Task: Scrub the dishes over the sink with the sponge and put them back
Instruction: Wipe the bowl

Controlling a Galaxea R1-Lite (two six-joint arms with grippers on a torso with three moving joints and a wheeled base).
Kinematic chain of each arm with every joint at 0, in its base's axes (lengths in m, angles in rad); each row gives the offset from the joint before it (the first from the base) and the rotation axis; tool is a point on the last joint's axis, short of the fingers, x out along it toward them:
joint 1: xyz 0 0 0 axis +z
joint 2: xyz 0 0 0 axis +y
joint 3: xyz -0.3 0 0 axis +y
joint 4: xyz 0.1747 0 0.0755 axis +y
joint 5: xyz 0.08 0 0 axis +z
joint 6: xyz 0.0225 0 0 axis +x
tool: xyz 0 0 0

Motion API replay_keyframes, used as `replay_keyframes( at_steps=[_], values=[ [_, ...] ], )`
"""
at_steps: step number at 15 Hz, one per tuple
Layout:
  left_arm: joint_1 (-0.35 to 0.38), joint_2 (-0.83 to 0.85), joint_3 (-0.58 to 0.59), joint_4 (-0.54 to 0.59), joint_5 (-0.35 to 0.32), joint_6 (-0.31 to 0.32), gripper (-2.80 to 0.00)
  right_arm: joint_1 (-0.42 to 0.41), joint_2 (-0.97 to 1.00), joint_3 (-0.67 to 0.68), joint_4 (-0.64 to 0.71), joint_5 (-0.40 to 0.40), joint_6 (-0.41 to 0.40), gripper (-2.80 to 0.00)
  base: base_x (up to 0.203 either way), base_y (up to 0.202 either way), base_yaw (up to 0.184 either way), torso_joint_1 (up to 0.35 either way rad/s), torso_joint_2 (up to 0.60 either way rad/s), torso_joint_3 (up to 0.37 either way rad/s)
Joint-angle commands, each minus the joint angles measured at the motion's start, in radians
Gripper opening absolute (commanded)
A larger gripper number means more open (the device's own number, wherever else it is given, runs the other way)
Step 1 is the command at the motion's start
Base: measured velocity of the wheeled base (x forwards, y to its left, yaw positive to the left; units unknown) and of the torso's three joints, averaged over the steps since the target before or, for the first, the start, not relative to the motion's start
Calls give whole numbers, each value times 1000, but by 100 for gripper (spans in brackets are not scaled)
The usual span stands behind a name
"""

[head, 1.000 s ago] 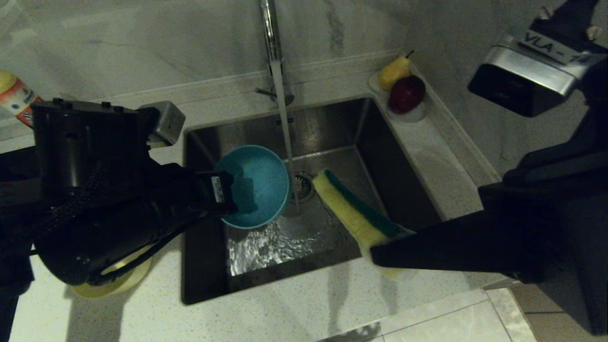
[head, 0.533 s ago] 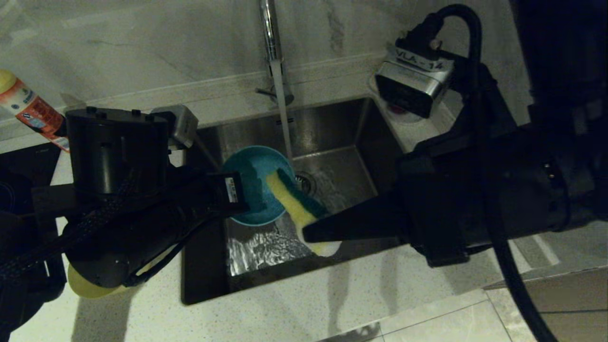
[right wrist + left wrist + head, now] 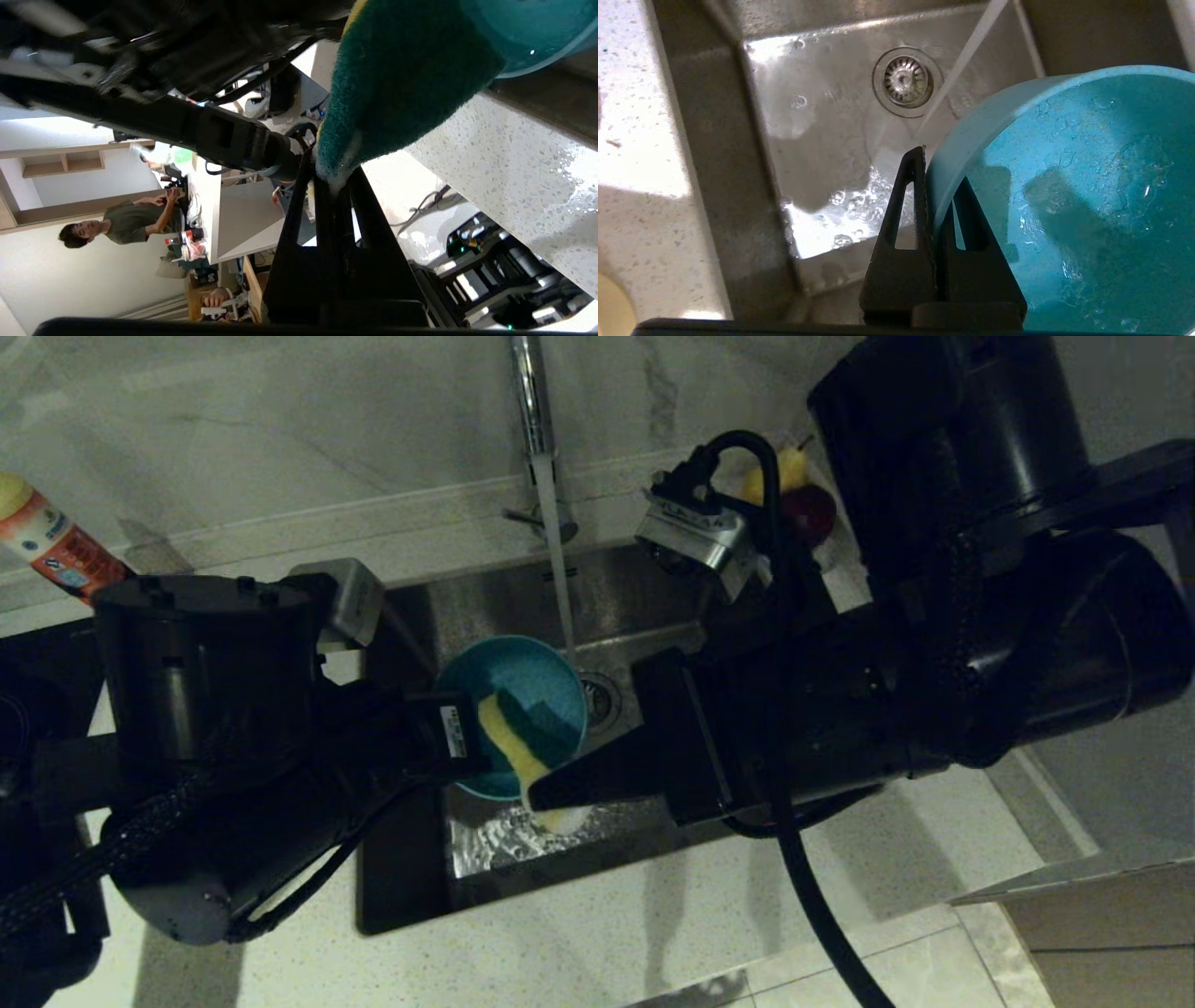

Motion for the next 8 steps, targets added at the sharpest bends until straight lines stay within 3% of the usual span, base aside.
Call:
replay_keyframes(
  at_steps=[1, 8],
  values=[
    [-5, -9, 26, -22, 3, 2, -280, 0, 25, -4, 2, 3, 2, -280, 0, 0, 0, 0, 0, 0],
    [-17, -41, 69, -40, -1, 5, -280, -24, 59, -35, -32, 1, 3, -280, 0, 0, 0, 0, 0, 0]
  ],
)
